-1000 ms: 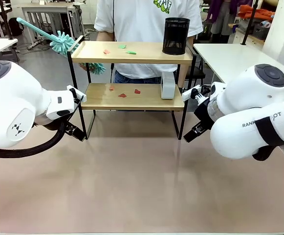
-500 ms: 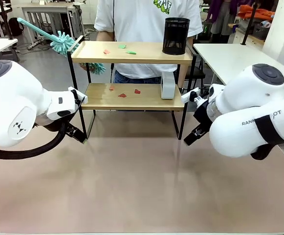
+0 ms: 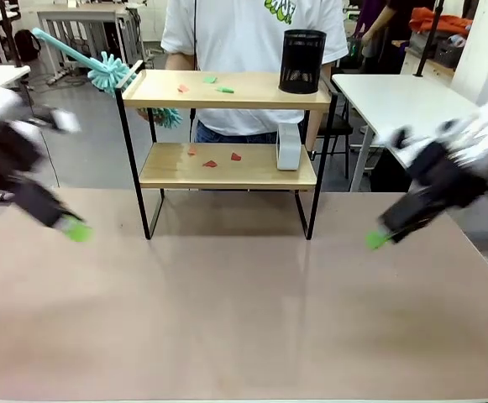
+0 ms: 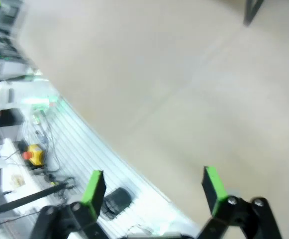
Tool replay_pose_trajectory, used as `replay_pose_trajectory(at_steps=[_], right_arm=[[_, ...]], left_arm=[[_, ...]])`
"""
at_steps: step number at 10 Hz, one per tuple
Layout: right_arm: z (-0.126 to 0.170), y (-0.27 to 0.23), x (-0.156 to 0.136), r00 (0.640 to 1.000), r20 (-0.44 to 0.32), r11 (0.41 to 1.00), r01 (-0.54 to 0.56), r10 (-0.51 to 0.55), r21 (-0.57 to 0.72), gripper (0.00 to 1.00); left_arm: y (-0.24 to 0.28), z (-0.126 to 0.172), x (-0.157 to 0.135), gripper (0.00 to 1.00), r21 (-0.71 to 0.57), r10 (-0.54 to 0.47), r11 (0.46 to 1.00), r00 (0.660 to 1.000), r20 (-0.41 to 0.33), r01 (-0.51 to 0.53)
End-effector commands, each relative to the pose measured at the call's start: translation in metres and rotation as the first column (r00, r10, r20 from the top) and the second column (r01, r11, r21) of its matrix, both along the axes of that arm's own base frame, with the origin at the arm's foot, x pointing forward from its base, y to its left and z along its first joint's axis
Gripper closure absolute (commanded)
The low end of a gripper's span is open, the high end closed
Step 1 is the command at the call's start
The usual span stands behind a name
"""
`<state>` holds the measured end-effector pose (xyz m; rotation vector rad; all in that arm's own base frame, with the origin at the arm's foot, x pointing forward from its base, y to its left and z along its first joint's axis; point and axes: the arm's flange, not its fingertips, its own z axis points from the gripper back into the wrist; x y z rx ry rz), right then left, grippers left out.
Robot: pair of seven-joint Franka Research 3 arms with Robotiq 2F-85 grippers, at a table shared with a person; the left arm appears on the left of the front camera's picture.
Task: Clean the shelf.
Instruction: Pick up the Duster from the human.
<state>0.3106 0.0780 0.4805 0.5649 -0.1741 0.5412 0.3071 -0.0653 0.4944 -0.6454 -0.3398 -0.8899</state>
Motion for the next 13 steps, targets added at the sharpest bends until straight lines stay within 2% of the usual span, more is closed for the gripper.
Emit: replay_pose_trajectory(at_steps=[1, 2, 3, 4, 5, 6, 7, 8, 9, 13], right_arm=[[0.055, -0.124, -0.057, 0.968, -0.025, 0.913, 0.245, -0.251, 0.327, 0.0], [0.063, -0.193, -0.08, 0.922, -0.04, 0.799, 0.355, -0.385, 0.485, 0.0], [0.059, -0.243, -0.098, 0.865, -0.086, 0.69, 0.451, -0.495, 0.565, 0.0], [0.047, -0.284, -0.111, 0.798, -0.147, 0.57, 0.532, -0.584, 0.626, 0.0], [0.023, -0.315, -0.12, 0.743, -0.227, 0.457, 0.591, -0.63, 0.665, 0.0], [-0.006, -0.335, -0.124, 0.695, -0.305, 0.361, 0.637, -0.651, 0.681, 0.0], [-0.039, -0.346, -0.126, 0.652, -0.368, 0.29, 0.677, -0.663, 0.676, 0.0], [-0.06, -0.344, -0.127, 0.615, -0.389, 0.273, 0.713, -0.686, 0.645, 0.0], [-0.019, -0.357, -0.158, 0.668, -0.346, 0.386, 0.695, -0.659, 0.607, 0.0], [-0.019, -0.357, -0.158, 0.668, -0.346, 0.386, 0.695, -0.659, 0.607, 0.0]], left_arm=[[0.123, 0.035, -0.038, 0.0, -0.198, 0.144, 0.97, 0.989, -0.015, -0.145], [0.196, 0.042, -0.056, 0.0, -0.356, 0.263, 0.898, 0.964, -0.035, -0.258], [0.254, 0.035, -0.065, 0.0, -0.487, 0.367, 0.796, 0.927, -0.083, -0.359], [0.301, 0.013, -0.077, 0.0, -0.575, 0.452, 0.678, 0.877, -0.165, -0.458], [0.335, -0.017, -0.081, 0.0, -0.632, 0.5, 0.565, 0.829, -0.25, -0.53], [0.35, -0.051, -0.085, 0.0, -0.662, 0.489, 0.496, 0.811, -0.322, -0.562], [0.356, -0.089, -0.081, 0.0, -0.652, 0.476, 0.442, 0.777, -0.411, -0.616], [0.349, -0.108, -0.074, 0.0, -0.62, 0.48, 0.438, 0.753, -0.45, -0.65], [0.366, -0.068, -0.117, 0.0, -0.593, 0.527, 0.495, 0.762, -0.377, -0.635], [0.366, -0.068, -0.117, 0.0, -0.593, 0.527, 0.495, 0.762, -0.377, -0.635]])
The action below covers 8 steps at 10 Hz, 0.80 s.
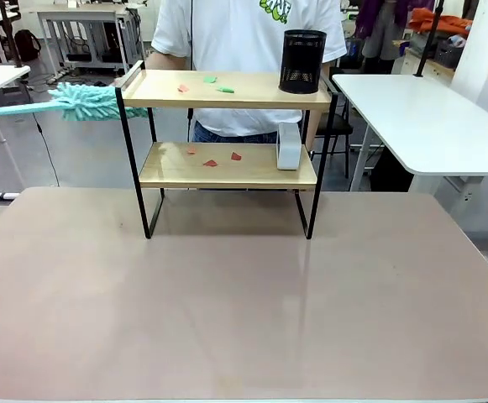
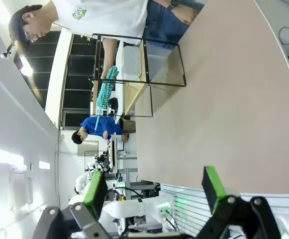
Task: Clean the shelf.
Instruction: Pick up the Duster from the human.
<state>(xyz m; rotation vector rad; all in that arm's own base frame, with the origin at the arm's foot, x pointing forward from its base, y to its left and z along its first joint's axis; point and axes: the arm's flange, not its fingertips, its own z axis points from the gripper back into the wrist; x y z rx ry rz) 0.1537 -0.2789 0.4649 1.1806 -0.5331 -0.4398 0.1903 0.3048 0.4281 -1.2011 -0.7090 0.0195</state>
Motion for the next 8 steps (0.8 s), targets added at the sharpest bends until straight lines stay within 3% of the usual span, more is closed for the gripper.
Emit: replay_pose_trajectory(at_steps=[1, 8], right_arm=[[-0.0034, -0.0002, -0.0014, 0.999, 0.033, 1.0, 0.001, -0.001, -0.004, 0.0], [-0.0034, -0.0002, -0.0014, 0.999, 0.033, 1.0, 0.001, -0.001, -0.004, 0.0]], left_arm=[[-0.0043, -0.0014, 0.0, 0.0, 0.002, 0.002, 1.0, 1.0, 0.025, -0.003], [-0.0043, -0.0014, 0.0, 0.0, 0.002, 0.002, 1.0, 1.0, 0.025, -0.003]])
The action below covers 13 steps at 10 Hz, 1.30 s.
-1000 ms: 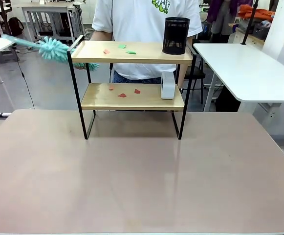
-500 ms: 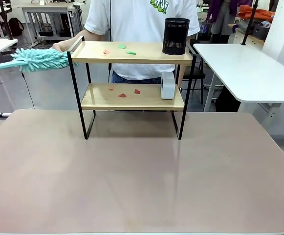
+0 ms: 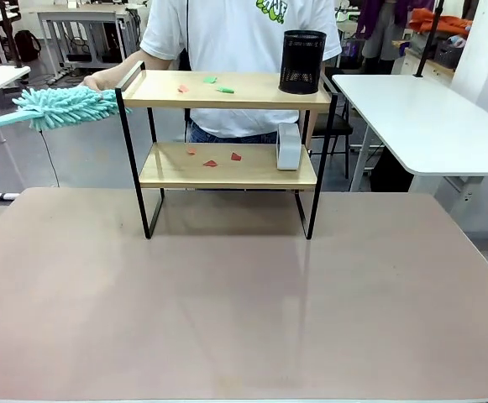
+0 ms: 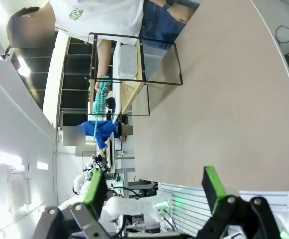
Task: Clean the shelf.
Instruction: Pick up the Duster from the human.
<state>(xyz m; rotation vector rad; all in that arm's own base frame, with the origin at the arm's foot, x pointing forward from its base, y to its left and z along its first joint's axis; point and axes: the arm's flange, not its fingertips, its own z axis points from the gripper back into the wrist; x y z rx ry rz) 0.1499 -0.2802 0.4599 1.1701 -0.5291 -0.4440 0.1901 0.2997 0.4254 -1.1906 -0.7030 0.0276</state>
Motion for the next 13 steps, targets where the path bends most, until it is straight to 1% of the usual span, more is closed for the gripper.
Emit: replay_pose_trajectory(at_steps=[1, 5, 6, 7, 8, 9, 10, 11, 13], right_arm=[[0.002, 0.001, 0.002, 0.999, 0.041, 1.0, -0.002, 0.002, 0.004, 0.0], [0.002, 0.001, 0.002, 0.999, 0.041, 1.0, -0.002, 0.002, 0.004, 0.0], [0.002, 0.001, 0.002, 0.999, 0.041, 1.0, -0.002, 0.002, 0.004, 0.0], [0.002, 0.001, 0.002, 0.999, 0.041, 1.0, -0.002, 0.002, 0.004, 0.0], [0.002, 0.001, 0.002, 0.999, 0.041, 1.0, -0.002, 0.002, 0.004, 0.0], [0.002, 0.001, 0.002, 0.999, 0.041, 1.0, -0.002, 0.002, 0.004, 0.0], [0.002, 0.001, 0.002, 0.999, 0.041, 1.0, -0.002, 0.002, 0.004, 0.0], [0.002, 0.001, 0.002, 0.999, 0.041, 1.0, -0.002, 0.002, 0.004, 0.0], [0.002, 0.001, 0.002, 0.999, 0.041, 1.0, -0.002, 0.002, 0.004, 0.0]], left_arm=[[0.001, 0.001, 0.0, 0.0, -0.006, -0.003, 1.0, 0.999, 0.036, 0.004], [0.001, 0.001, 0.0, 0.0, -0.006, -0.003, 1.0, 0.999, 0.036, 0.004], [-0.001, 0.001, 0.0, 0.0, 0.005, 0.001, 1.0, 1.0, -0.004, -0.001], [-0.01, 0.026, -0.001, 0.0, -0.024, -0.068, 0.997, 0.997, 0.047, 0.069], [-0.013, 0.062, 0.003, 0.0, -0.018, -0.09, 0.996, 0.991, 0.102, 0.092], [-0.009, 0.093, 0.012, 0.0, -0.015, -0.117, 0.993, 0.983, 0.14, 0.12], [-0.004, 0.119, 0.026, 0.0, -0.04, -0.165, 0.984, 0.974, 0.158, 0.174], [0.0, 0.146, 0.045, 0.0, -0.027, -0.201, 0.977, 0.962, 0.185, 0.21], [-0.006, 0.184, 0.08, 0.0, -0.06, -0.309, 0.942, 0.922, 0.234, 0.331]])
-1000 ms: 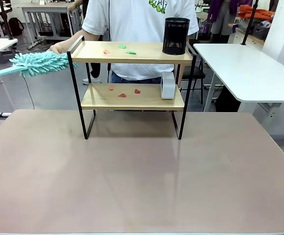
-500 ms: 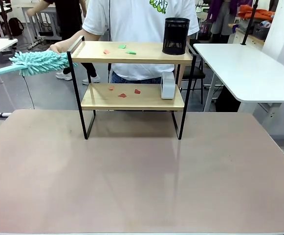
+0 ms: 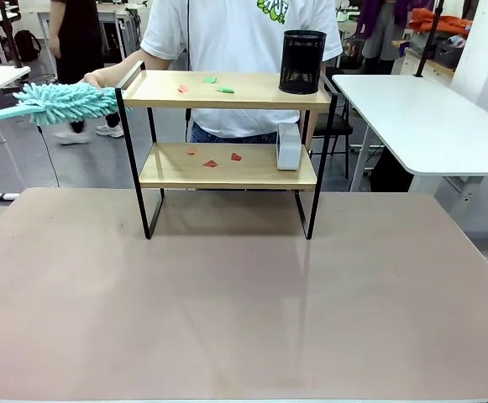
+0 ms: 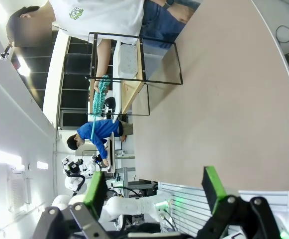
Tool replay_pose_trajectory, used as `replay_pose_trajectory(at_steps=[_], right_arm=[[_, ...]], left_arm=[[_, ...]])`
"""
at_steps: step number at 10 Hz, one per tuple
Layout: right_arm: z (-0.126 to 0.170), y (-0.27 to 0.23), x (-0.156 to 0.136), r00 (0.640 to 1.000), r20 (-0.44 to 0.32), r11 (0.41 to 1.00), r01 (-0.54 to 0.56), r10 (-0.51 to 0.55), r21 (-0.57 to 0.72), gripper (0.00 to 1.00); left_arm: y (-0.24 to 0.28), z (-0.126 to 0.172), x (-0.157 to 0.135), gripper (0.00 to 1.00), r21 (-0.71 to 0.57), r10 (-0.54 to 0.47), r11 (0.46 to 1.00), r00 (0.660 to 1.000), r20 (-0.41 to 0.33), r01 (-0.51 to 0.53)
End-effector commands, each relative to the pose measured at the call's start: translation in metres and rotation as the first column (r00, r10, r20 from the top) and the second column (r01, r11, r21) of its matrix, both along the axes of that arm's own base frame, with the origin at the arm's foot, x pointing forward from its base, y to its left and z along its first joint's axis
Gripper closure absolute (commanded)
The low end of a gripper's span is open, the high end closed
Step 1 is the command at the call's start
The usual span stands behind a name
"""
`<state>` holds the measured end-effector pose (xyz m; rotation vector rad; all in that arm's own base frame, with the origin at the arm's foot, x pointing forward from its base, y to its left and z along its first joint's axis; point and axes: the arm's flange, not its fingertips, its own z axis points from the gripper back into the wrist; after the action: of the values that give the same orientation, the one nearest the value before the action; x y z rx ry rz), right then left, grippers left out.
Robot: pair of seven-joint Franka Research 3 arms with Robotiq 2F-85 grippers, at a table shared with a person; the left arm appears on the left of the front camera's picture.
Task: Clean the shelf.
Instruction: Pick up the Duster from the human.
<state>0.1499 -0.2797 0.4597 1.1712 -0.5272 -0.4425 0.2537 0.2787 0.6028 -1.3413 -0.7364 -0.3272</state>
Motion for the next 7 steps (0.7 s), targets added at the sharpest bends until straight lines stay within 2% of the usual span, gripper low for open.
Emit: replay_pose_trajectory(at_steps=[1, 3, 4, 5, 6, 7], right_arm=[[0.002, 0.001, 0.002, 0.999, 0.042, 1.0, 0.0, 0.0, 0.004, 0.0], [0.002, 0.001, 0.002, 0.999, 0.042, 1.0, 0.0, 0.0, 0.004, 0.0], [0.002, 0.001, 0.002, 0.999, 0.042, 1.0, 0.0, 0.0, 0.004, 0.0], [0.002, 0.001, 0.002, 0.999, 0.042, 1.0, 0.0, 0.0, 0.004, 0.0], [0.002, 0.001, 0.002, 0.999, 0.042, 1.0, 0.0, 0.0, 0.004, 0.0], [0.002, 0.001, 0.002, 0.999, 0.042, 1.0, 0.0, 0.0, 0.004, 0.0]], left_arm=[[0.0, 0.017, 0.036, 0.0, 0.015, -0.128, 0.992, 0.992, -0.013, 0.128], [-0.036, 0.018, 0.091, 0.0, 0.091, -0.265, 0.958, 0.962, -0.072, 0.271], [-0.047, 0.014, 0.111, 0.0, 0.055, -0.336, 0.938, 0.937, -0.09, 0.342], [-0.057, 0.011, 0.12, 0.0, 0.079, -0.262, 0.958, 0.955, -0.142, 0.275], [-0.074, 0.01, 0.104, 0.0, 0.059, -0.267, 0.961, 0.962, -0.05, 0.27], [-0.074, 0.01, 0.104, 0.0, 0.059, -0.267, 0.961, 0.962, -0.05, 0.27]])
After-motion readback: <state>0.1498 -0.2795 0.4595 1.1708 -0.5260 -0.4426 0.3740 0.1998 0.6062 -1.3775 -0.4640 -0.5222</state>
